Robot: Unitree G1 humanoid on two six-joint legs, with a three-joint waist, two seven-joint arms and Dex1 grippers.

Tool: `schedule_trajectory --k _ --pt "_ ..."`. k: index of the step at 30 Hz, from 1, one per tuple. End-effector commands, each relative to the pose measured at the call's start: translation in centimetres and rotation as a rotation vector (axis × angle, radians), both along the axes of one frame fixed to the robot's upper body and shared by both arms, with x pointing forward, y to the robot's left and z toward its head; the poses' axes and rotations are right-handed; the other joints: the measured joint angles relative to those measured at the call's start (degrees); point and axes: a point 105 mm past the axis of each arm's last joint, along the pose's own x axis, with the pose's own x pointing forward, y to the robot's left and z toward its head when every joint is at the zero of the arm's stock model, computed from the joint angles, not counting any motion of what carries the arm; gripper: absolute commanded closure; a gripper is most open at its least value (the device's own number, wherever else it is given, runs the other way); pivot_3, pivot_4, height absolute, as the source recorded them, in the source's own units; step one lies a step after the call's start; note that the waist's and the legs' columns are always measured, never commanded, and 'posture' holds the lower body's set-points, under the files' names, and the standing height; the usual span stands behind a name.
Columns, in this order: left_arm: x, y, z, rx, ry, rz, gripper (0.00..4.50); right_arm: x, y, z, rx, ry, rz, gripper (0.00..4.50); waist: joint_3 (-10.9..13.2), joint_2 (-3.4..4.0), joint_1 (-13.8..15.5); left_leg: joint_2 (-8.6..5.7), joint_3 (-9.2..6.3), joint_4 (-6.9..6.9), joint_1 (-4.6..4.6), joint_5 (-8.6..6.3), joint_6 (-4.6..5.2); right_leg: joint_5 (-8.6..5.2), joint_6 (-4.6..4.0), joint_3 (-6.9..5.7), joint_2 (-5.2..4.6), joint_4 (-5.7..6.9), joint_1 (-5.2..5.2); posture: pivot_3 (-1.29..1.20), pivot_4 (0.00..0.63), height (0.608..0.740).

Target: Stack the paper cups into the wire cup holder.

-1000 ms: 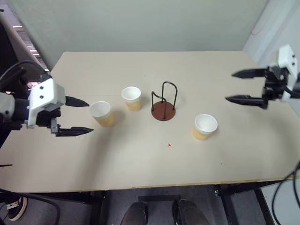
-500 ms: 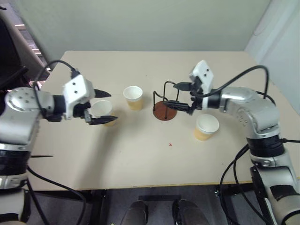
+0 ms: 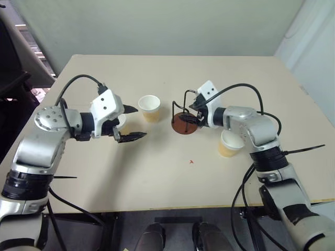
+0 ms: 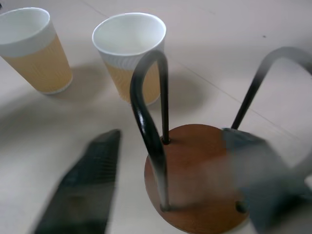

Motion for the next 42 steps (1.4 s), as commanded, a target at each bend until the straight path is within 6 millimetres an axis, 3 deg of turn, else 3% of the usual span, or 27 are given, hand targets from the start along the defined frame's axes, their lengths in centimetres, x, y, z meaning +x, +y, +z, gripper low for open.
schedule_trajectory --k 1,6,10,14,17,21,25,27,37,42 --pt "-0.4 0.1 1.3 0.003 -0.049 0.001 0.00 -0.1 0.4 2.3 0.028 -0.071 0.030 2.71 0.0 0.00 0.0 0.00 0.00 0.00 0.00 0.00 0.00 0.00 0.00 0.00 0.00 0.01 0.00 0.00 0.150 0.740" --pt "-0.6 0.1 1.5 0.017 -0.044 -0.021 0.00 -1.5 0.7 3.1 0.048 -0.073 0.120 4.48 0.0 -0.01 0.1 0.00 0.00 0.00 -0.01 0.01 -0.02 0.01 0.00 0.00 0.00 0.02 0.00 0.00 0.150 0.740" --pt "-1.3 -0.4 1.8 0.030 -0.011 -0.095 0.00 -3.5 0.3 4.0 0.039 -0.086 0.233 4.48 0.0 -0.01 0.2 0.00 0.00 -0.01 -0.08 0.01 -0.03 0.01 0.00 -0.01 0.00 -0.02 -0.03 0.00 0.150 0.740" --pt "-3.1 -1.3 1.7 0.062 0.069 -0.246 0.00 -7.8 -0.5 4.3 -0.031 -0.131 0.482 4.48 0.0 -0.02 0.5 -0.02 -0.02 0.00 -0.21 0.01 -0.02 0.01 0.02 -0.03 0.00 -0.08 -0.06 0.00 0.150 0.740" --pt "-4.1 -1.8 0.9 0.118 0.127 -0.338 0.00 -11.2 -1.4 3.5 -0.108 -0.121 0.678 4.48 0.0 -0.03 0.6 -0.03 -0.01 -0.01 -0.26 -0.01 -0.02 0.03 0.06 -0.01 0.00 -0.08 -0.06 0.00 0.150 0.740" --pt "-5.3 -1.9 -0.8 0.202 0.210 -0.421 0.00 -13.1 -2.6 1.1 -0.251 -0.105 0.818 4.48 0.0 -0.06 0.3 0.00 0.04 0.04 -0.18 -0.01 -0.01 0.06 0.10 0.07 0.00 -0.08 -0.05 0.00 0.150 0.740" --pt "-5.7 -1.5 -1.6 0.257 0.245 -0.447 0.00 -13.0 -3.3 0.2 -0.318 -0.166 0.894 4.48 0.0 -0.06 -0.1 0.02 0.06 0.00 -0.04 -0.02 0.03 0.18 0.07 0.14 0.01 0.05 -0.04 0.00 0.150 0.740" --pt "-5.7 -1.5 -1.6 0.256 0.242 -0.447 0.00 -13.0 -3.5 0.0 -0.332 -0.178 0.919 4.48 0.0 -0.06 0.0 0.03 0.06 -0.02 -0.02 -0.27 0.64 0.32 0.01 0.13 0.01 0.07 -0.04 0.00 0.150 0.740" --pt "-5.8 -1.5 -1.4 0.252 0.230 -0.433 0.00 -11.7 -3.6 -0.9 -0.399 -0.193 0.914 4.48 0.0 -0.06 0.0 0.03 0.07 0.04 -0.02 0.01 0.83 0.76 -0.14 0.14 0.01 0.00 -0.01 0.00 0.150 0.740" --pt "-5.6 -1.6 -1.3 0.244 0.223 -0.434 0.00 -11.4 -3.8 -0.7 -0.400 -0.179 0.905 2.96 0.0 -0.06 0.0 0.02 0.07 0.02 -0.04 0.02 0.83 0.77 -0.14 0.13 0.01 -0.05 -0.01 0.00 0.150 0.740"
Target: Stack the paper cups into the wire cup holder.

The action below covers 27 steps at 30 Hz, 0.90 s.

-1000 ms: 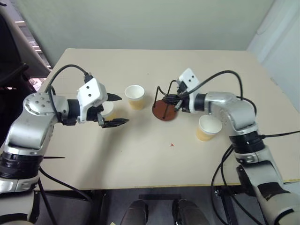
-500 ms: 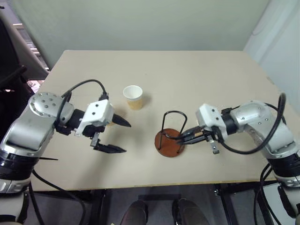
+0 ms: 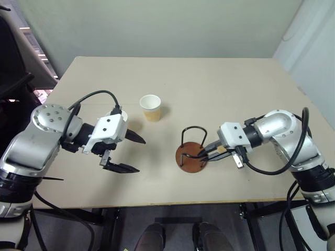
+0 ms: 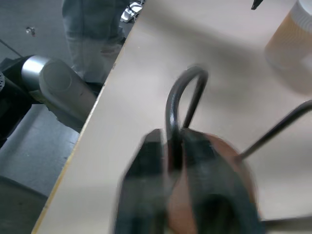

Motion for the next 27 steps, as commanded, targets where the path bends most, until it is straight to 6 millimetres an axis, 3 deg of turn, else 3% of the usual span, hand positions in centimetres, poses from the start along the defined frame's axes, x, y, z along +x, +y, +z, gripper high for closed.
schedule_trajectory --k 1,4,8,12,15,17,20,27 --pt "0.0 -0.2 1.0 -0.010 -0.043 -0.013 0.00 -0.1 0.0 0.8 0.001 -0.019 0.013 2.61 0.0 0.00 0.0 0.00 0.00 0.00 -0.01 0.00 0.00 0.00 0.00 0.00 0.00 -0.01 0.00 0.00 0.150 0.740" --pt "0.2 -0.3 1.0 -0.014 -0.043 -0.017 0.00 -0.4 -0.4 1.3 -0.002 -0.015 0.013 1.57 0.0 0.00 0.0 0.00 0.01 -0.01 -0.02 0.00 0.00 0.00 0.00 0.00 0.00 -0.04 0.00 0.00 0.150 0.740" --pt "0.6 -0.5 1.5 -0.032 -0.057 -0.030 0.00 -1.5 -2.0 3.6 -0.026 -0.004 0.006 0.14 0.0 0.01 0.4 -0.01 0.01 -0.01 -0.06 0.00 -0.01 0.00 0.00 0.00 0.00 -0.06 0.00 0.00 0.150 0.740" --pt "1.0 -0.7 3.5 -0.125 -0.097 -0.029 0.00 -2.9 -4.4 7.1 -0.010 -0.022 -0.081 0.06 0.0 0.01 0.6 -0.02 0.02 -0.02 -0.12 0.18 -0.31 0.00 0.00 0.00 0.00 -0.10 -0.01 0.00 0.150 0.740" --pt "2.5 -1.5 6.3 -0.277 -0.190 0.028 0.00 -1.1 -7.1 8.7 -0.015 -0.128 -0.278 0.06 0.0 -0.04 0.7 -0.02 0.02 -0.05 -0.13 0.33 -0.57 -0.02 -0.01 0.01 0.00 -0.13 0.00 0.00 0.150 0.740" --pt "3.3 -2.3 7.1 -0.332 -0.223 0.050 0.00 0.2 -8.2 8.3 -0.037 -0.165 -0.368 0.06 0.0 -0.05 0.7 -0.02 0.03 -0.02 -0.05 0.27 -0.47 0.00 0.02 0.03 -0.02 -0.11 0.07 0.00 0.150 0.740" --pt "5.1 -5.0 7.0 -0.368 -0.265 0.051 0.00 2.8 -9.8 5.2 -0.121 -0.189 -0.485 0.06 0.0 -0.05 0.7 -0.04 0.03 -0.01 0.18 0.05 0.00 0.07 0.12 0.05 -0.04 -0.08 0.29 0.00 0.150 0.740" --pt "4.8 -6.9 6.4 -0.363 -0.256 -0.006 0.00 4.0 -9.8 3.0 -0.149 -0.167 -0.477 0.06 0.1 0.09 0.1 0.01 0.22 -0.04 0.42 0.04 0.14 0.15 0.29 0.14 0.00 -0.13 0.50 0.00 0.150 0.740"
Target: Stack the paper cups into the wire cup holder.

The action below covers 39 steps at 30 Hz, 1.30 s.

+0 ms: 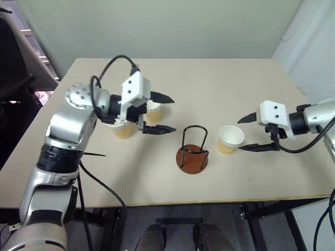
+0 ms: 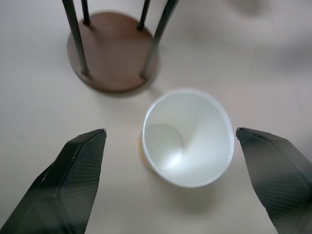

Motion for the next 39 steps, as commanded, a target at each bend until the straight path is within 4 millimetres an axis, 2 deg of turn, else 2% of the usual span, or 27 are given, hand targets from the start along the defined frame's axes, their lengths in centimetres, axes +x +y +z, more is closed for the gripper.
schedule_trajectory --k 1,13,16,25,26,27,29,32,36,39 --pt "-0.5 0.0 1.2 -0.005 -0.053 -0.009 0.00 0.2 0.3 0.7 -0.015 -0.044 0.024 0.06 0.0 0.00 0.0 0.02 0.00 0.00 0.00 0.00 0.00 -0.01 0.01 0.00 0.02 -0.03 0.00 0.00 0.150 0.740" --pt "-1.1 0.9 0.8 0.014 -0.039 0.026 0.00 -0.3 1.9 -2.3 -0.043 0.033 0.098 0.06 0.0 -0.01 0.5 0.00 0.01 0.07 -0.10 -0.03 0.07 -0.05 0.10 0.04 0.02 -0.26 0.06 0.00 0.150 0.740" --pt "-1.2 1.0 0.7 0.018 -0.038 0.032 0.00 -0.1 2.2 -3.4 -0.065 0.045 0.104 0.67 0.0 -0.01 0.5 0.00 0.01 0.09 -0.09 -0.03 0.08 -0.05 0.11 0.03 0.02 -0.23 0.06 0.00 0.150 0.740" --pt "-1.1 1.2 0.8 0.026 -0.048 0.046 0.00 0.8 1.6 -3.7 -0.096 0.014 0.084 3.84 0.0 -0.01 0.5 0.00 0.01 0.09 -0.08 -0.03 0.08 -0.05 0.11 0.04 0.01 -0.21 0.06 0.00 0.150 0.740" --pt "-1.1 1.1 0.9 0.025 -0.050 0.045 0.00 0.9 1.4 -3.2 -0.095 -0.001 0.079 4.27 0.0 -0.01 0.5 0.00 0.01 0.09 -0.08 -0.03 0.08 -0.05 0.11 0.04 0.01 -0.21 0.06 0.00 0.150 0.740" --pt "-1.1 1.1 0.9 0.024 -0.052 0.043 0.00 0.9 1.3 -2.6 -0.092 -0.013 0.080 4.46 0.0 -0.01 0.5 0.00 0.02 0.09 -0.08 -0.03 0.08 -0.05 0.11 0.04 0.01 -0.21 0.06 0.00 0.150 0.740" --pt "-1.0 1.3 1.2 0.023 -0.056 0.043 0.00 0.0 1.5 -0.7 -0.070 -0.023 0.124 4.46 0.0 -0.01 0.5 0.00 0.02 0.09 -0.08 -0.03 0.08 -0.05 0.11 0.04 0.01 -0.20 0.05 0.00 0.150 0.740" --pt "-1.2 2.1 1.1 0.057 -0.037 0.037 0.00 -2.7 2.7 3.6 0.018 -0.022 0.250 4.46 0.0 0.00 0.5 -0.01 0.02 0.03 -0.13 -0.02 0.06 -0.06 0.09 0.04 0.01 -0.21 0.01 0.00 0.150 0.740" --pt "-0.9 3.7 -0.8 0.175 -0.021 0.066 0.00 -4.2 4.8 9.1 0.100 -0.118 0.330 4.46 0.0 0.00 0.1 0.00 0.03 -0.03 -0.13 0.12 -0.19 -0.12 -0.01 0.10 0.10 -0.29 -0.04 0.00 0.150 0.740" --pt "-0.6 4.1 -1.9 0.214 -0.013 0.083 0.00 -5.5 6.8 11.3 0.167 -0.140 0.410 4.46 0.0 -0.01 0.1 0.02 -0.04 -0.05 -0.05 0.16 -0.26 -0.19 -0.11 0.11 0.13 -0.33 0.01 0.00 0.150 0.740"
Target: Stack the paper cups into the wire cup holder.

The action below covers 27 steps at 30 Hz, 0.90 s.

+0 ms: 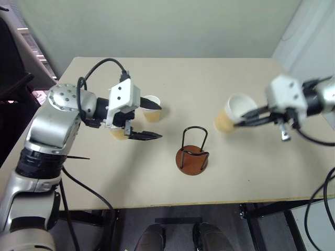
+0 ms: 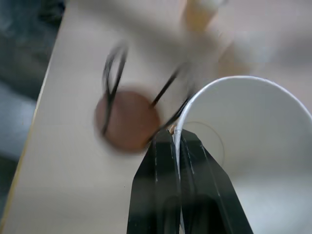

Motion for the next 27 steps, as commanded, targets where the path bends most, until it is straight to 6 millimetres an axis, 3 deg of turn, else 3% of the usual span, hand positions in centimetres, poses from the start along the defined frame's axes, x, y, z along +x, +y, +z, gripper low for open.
schedule_trajectory --k 1,7,13,17,22,27 --pt "0.1 0.3 -0.8 0.047 -0.016 0.004 0.00 -2.1 2.2 1.6 0.067 0.010 0.110 4.46 0.0 0.00 0.0 0.01 -0.01 0.00 -0.01 -0.02 0.04 -0.01 -0.01 0.00 0.00 0.00 -0.01 0.00 0.150 0.740" --pt "-0.4 0.1 -0.7 0.036 -0.011 -0.013 0.00 -2.7 3.4 -1.6 0.010 0.057 0.137 4.46 0.0 -0.03 0.6 0.01 -0.06 0.08 -0.16 0.01 0.00 -0.02 -0.01 -0.03 -0.01 -0.07 -0.04 0.00 0.150 0.740" --pt "-0.5 0.5 -0.5 0.038 -0.014 0.003 0.00 -1.3 3.7 -3.1 -0.022 0.050 0.096 4.46 0.0 -0.03 0.5 0.00 -0.04 0.10 -0.33 0.06 -0.10 0.03 0.06 -0.02 -0.04 -0.08 -0.23 0.00 0.150 0.740" --pt "-0.9 0.6 -0.4 0.032 -0.012 0.004 0.00 -1.5 4.0 -3.6 -0.033 0.071 0.121 3.50 0.0 -0.03 0.4 0.00 -0.04 0.08 -0.36 0.00 0.01 0.03 0.07 -0.03 -0.04 -0.03 -0.31 0.00 0.150 0.740" --pt "-0.7 1.4 0.3 0.037 -0.026 0.029 0.00 -1.5 4.0 -3.6 -0.026 0.076 0.117 1.71 0.0 -0.03 0.4 0.00 -0.04 0.08 -0.37 0.00 0.01 0.03 0.06 -0.03 -0.04 -0.02 -0.31 0.00 0.150 0.740" --pt "0.3 4.0 2.2 0.085 -0.102 0.103 0.00 -0.4 1.1 -2.1 0.032 0.094 -0.008 0.02 0.0 -0.03 0.5 0.00 -0.06 0.10 -0.39 -0.04 0.08 0.03 0.06 -0.03 -0.04 0.03 -0.34 0.00 0.150 0.740"
